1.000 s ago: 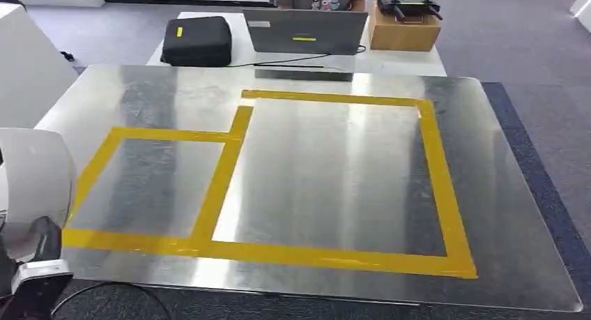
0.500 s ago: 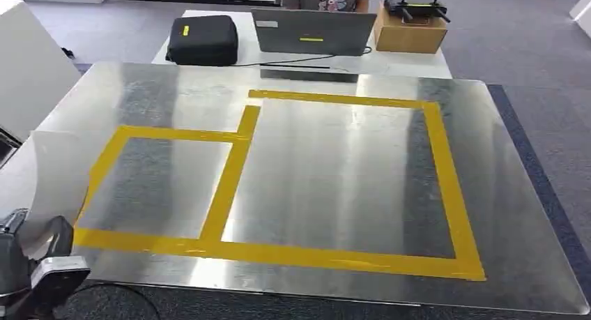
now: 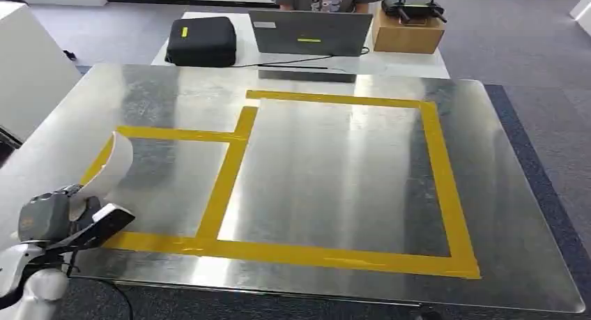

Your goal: Take the parts from the cabinet and place them on the table.

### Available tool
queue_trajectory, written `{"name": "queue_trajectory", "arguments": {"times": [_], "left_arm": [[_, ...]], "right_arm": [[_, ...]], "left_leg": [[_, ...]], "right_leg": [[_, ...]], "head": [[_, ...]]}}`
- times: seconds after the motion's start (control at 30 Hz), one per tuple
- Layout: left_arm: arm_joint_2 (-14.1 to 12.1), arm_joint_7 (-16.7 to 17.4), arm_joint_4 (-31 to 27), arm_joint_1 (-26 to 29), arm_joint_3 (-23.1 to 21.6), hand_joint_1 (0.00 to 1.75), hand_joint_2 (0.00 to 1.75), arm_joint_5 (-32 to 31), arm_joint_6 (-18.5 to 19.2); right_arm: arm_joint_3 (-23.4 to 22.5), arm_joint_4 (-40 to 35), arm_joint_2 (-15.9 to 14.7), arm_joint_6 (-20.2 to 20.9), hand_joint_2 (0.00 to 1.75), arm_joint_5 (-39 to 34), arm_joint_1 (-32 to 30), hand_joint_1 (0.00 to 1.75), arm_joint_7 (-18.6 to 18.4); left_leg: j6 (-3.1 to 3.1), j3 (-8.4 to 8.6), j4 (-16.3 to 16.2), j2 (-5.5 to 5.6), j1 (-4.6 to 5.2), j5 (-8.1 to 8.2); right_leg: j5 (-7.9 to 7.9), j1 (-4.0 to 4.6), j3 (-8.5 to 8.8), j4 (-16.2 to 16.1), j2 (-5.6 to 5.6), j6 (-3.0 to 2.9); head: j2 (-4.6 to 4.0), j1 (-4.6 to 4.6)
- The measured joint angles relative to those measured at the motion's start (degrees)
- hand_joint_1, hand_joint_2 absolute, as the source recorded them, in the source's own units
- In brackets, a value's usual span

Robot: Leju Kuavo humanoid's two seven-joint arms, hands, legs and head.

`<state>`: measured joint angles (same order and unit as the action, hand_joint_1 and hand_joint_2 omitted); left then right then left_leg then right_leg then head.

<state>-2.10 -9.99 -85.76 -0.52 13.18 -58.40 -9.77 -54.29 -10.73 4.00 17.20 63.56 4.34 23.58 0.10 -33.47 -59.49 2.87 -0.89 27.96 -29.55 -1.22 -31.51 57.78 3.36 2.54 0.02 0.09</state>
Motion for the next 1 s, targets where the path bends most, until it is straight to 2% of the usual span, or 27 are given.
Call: {"name": "queue_trajectory", "arguments": {"times": [0.17, 0.4, 0.53, 0.7, 1.0], "left_arm": [[-1.68, 2.36, 6.85, -5.22, -2.33, 1.75, 1.75, -4.06, 0.5], [-2.62, 3.32, 11.07, -8.56, -4.45, 1.75, 1.75, -6.29, 0.96], [-2.51, 5.0, 12.41, -10.42, -6.82, 1.75, 1.75, -9.14, 0.98], [-1.94, 5.46, 13.08, -11.46, -9.28, 1.75, 1.75, -10.34, 0.87], [-1.75, 5.62, 13.59, -11.83, -10.27, 1.75, 1.75, -10.36, 0.76]], "right_arm": [[0.13, 0.0, -0.02, 0.0, 1.75, 0.04, 0.68, 0.0, -0.92], [0.15, 0.0, -0.02, 0.0, 1.75, 0.02, 0.8, 0.0, -1.51], [0.13, 0.0, -0.02, -0.09, 1.75, -0.09, 1.05, 0.0, -2.32], [0.13, -0.02, -0.02, -0.15, 1.75, -0.11, 1.19, 0.0, -2.36], [0.13, -0.02, -0.02, -0.18, 1.75, -0.11, 1.25, 0.0, -2.38]], "left_leg": [[0.0, 0.0, 0.0, 0.0, 0.0, 0.0], [0.0, 0.0, 0.0, 0.02, 0.01, 0.0], [0.01, 0.0, 0.0, 0.02, 0.01, -0.01], [0.01, 0.0, -0.01, 0.01, 0.01, -0.04], [0.01, -0.01, -0.01, 0.01, 0.01, -0.03]], "right_leg": [[0.01, 0.0, 0.02, 0.01, 0.0, 0.01], [0.01, -0.01, 0.0, 0.0, -0.02, 0.01], [0.02, -0.01, 0.0, 0.0, -0.02, 0.02], [0.08, -0.01, 0.0, 0.01, 0.03, 0.05], [0.07, -0.01, -0.03, 0.01, 0.02, 0.05]], "head": [[0.0, 0.02], [0.0, 0.0], [0.0, 0.0], [0.0, 0.02], [0.0, 0.0]]}}
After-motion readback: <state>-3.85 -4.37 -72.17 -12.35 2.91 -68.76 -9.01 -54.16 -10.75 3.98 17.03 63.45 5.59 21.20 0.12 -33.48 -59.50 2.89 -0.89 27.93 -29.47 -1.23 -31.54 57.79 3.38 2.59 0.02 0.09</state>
